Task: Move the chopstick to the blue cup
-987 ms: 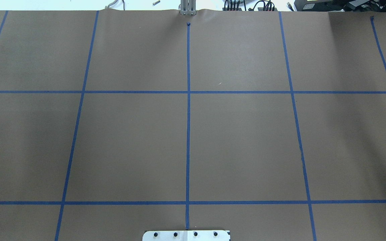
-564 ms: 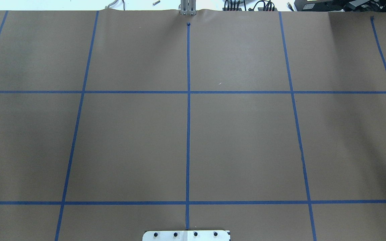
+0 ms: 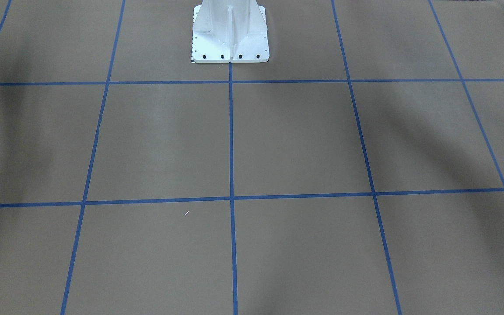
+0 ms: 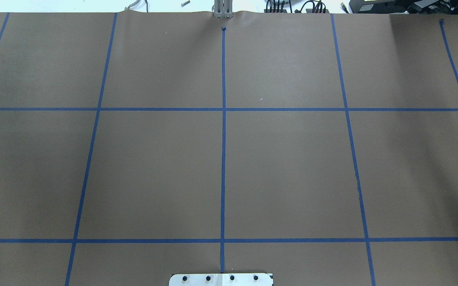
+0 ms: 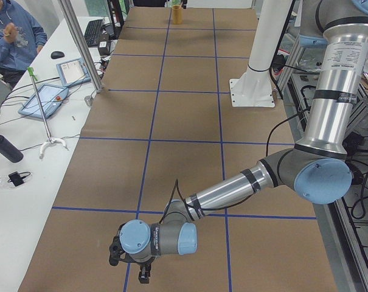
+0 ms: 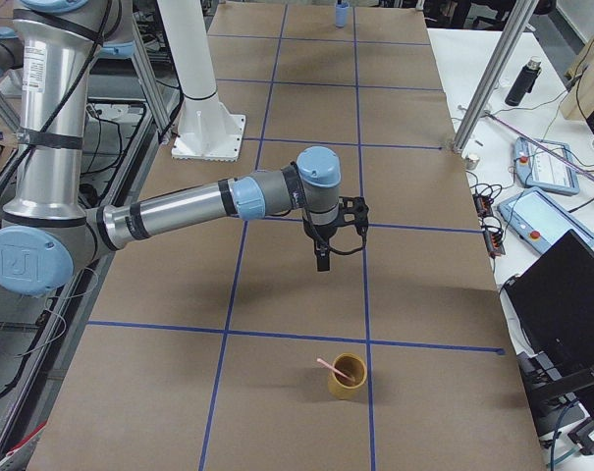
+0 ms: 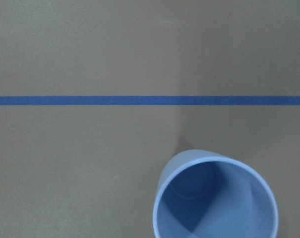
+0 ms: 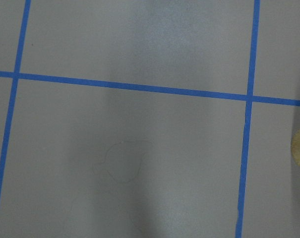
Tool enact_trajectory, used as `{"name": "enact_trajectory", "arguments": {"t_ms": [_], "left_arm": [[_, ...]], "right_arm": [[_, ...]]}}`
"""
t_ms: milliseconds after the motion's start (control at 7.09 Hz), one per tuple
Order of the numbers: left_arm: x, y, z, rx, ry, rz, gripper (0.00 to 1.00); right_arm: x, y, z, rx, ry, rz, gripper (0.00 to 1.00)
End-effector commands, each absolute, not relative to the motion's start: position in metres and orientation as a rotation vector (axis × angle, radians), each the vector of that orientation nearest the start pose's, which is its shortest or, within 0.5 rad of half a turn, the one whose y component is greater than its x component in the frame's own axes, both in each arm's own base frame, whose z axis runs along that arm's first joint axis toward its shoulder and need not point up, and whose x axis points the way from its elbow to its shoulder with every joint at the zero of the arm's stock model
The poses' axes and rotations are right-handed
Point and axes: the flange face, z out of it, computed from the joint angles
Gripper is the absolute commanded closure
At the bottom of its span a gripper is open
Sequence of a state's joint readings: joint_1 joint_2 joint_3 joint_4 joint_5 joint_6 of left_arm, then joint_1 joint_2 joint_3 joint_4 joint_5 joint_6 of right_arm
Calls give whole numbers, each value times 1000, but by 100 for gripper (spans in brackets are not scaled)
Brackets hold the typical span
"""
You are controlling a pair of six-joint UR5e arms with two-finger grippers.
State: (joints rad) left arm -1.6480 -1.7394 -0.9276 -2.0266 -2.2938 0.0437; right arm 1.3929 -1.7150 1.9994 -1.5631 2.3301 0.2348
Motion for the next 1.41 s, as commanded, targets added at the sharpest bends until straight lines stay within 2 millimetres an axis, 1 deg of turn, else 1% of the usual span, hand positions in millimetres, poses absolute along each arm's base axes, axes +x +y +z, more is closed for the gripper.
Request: {"name": "enact_trajectory", "arguments": {"t_ms": [0,282,423,564,846,987,1128,1269], "left_arm": [[-109,-513,840,21,704,-80,2],[-108,-501,858,25,704,-117,2],[-107,-499,864,25,706,-120,3],[-107,-499,864,23,706,-122,15],[-106,-502,861,12,719,-163,42],[-106,-504,858,6,723,-192,63],[-103,-505,854,0,758,-208,96],[-102,-507,850,0,781,-214,100]], "right_arm": [[-13,-436,514,116,-794,-56,0],[-13,-437,513,118,-795,-56,0],[-13,-436,513,118,-795,-56,0],[-13,-436,513,117,-796,-56,0],[-13,-436,511,120,-798,-58,0],[-13,-436,512,118,-798,-57,0],[-13,-436,511,120,-798,-59,0],[-13,-435,512,118,-798,-57,0]]}}
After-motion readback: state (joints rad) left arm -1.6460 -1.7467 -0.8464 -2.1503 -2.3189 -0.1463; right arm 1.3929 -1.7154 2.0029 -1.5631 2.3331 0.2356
